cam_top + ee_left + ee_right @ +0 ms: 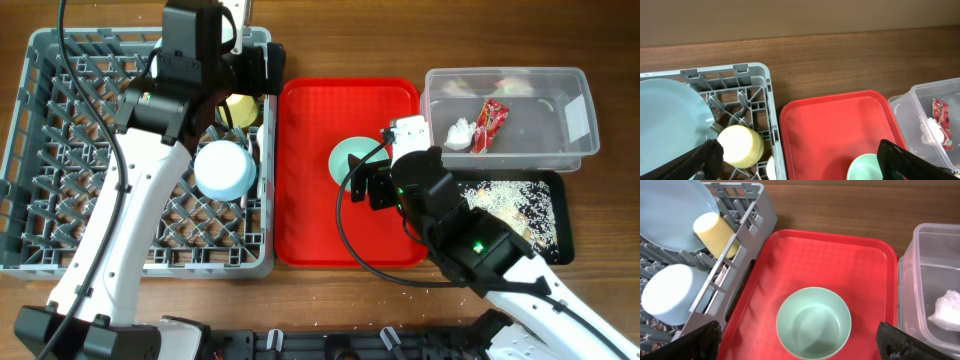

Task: Sort waste into correct bins and load items into the dishwasher rack
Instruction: 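Carry the empty green bowl back and set it on the red tray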

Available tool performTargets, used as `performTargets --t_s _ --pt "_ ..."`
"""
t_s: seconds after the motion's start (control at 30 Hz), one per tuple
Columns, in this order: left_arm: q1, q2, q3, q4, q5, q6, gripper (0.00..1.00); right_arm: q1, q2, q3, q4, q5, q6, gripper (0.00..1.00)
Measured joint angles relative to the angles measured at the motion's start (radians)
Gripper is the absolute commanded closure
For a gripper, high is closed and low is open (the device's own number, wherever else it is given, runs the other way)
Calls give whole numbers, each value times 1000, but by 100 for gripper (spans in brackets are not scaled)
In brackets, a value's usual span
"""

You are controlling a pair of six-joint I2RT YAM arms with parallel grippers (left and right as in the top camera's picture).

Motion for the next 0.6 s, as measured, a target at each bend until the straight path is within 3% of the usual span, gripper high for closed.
performTargets --t_s 0.4,0.5,0.6 --pt "0 0 0 0 0 0 0 -1 75 0 12 14 -14 0" --pt "0 0 0 0 0 0 0 -50 21 -7 78 10 -18 0" --pt "0 0 0 0 0 0 0 -212 -168 -85 231 -51 -66 0"
